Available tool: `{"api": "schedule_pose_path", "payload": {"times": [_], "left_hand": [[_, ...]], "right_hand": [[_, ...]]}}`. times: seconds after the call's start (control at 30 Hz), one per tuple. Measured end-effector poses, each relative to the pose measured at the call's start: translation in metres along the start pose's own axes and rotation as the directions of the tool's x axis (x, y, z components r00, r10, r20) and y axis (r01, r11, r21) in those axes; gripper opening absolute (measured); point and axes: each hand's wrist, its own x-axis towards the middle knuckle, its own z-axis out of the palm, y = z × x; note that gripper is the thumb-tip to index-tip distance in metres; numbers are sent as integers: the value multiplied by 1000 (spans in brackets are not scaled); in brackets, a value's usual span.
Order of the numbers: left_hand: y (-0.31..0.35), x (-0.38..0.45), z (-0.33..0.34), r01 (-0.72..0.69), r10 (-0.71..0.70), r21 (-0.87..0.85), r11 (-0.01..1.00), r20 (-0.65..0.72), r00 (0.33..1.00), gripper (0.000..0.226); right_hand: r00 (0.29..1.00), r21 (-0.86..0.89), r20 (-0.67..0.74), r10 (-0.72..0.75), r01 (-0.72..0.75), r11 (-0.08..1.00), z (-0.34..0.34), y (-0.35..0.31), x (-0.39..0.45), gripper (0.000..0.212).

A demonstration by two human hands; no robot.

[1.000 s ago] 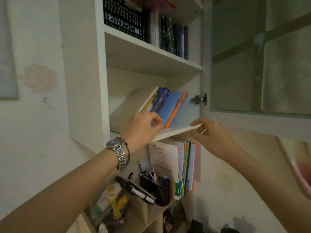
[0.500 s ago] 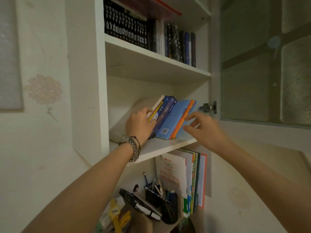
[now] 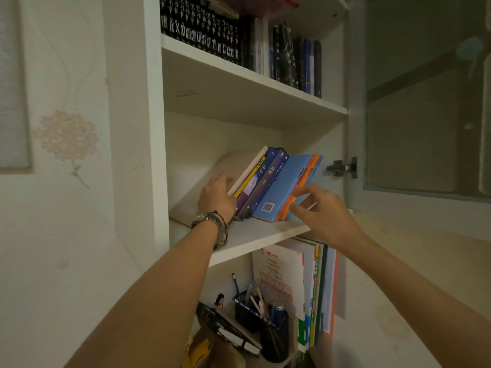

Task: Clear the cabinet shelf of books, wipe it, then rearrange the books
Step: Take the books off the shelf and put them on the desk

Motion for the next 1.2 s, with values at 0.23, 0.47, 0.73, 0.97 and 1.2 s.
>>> {"api": "schedule_pose_path", "payload": {"times": [0.23,0.47,0.73,0.97,1.2], "left_hand": [[2,-5,-4,-57,58,86,995,-14,998,40],[27,-31,-20,-195,202,118,974,-48,978,33],[41,-61,-48,-299,301,32,954,-91,949,39],[45,-73,-68,-345,318,-138,928,-185,930,38],[45,-89,-89,-429,372,-179,885,-282,884,45]], "right_hand": [[1000,45,16,-9,8,999,7,8,-11,23],[1000,82,-3,15,-14,997,-5,13,-27,22],[1000,93,-25,7,-4,996,-23,1,-38,28],[999,131,1,-52,51,990,-15,-11,-46,52],[989,239,82,-120,98,966,-6,-29,-47,73]]}}
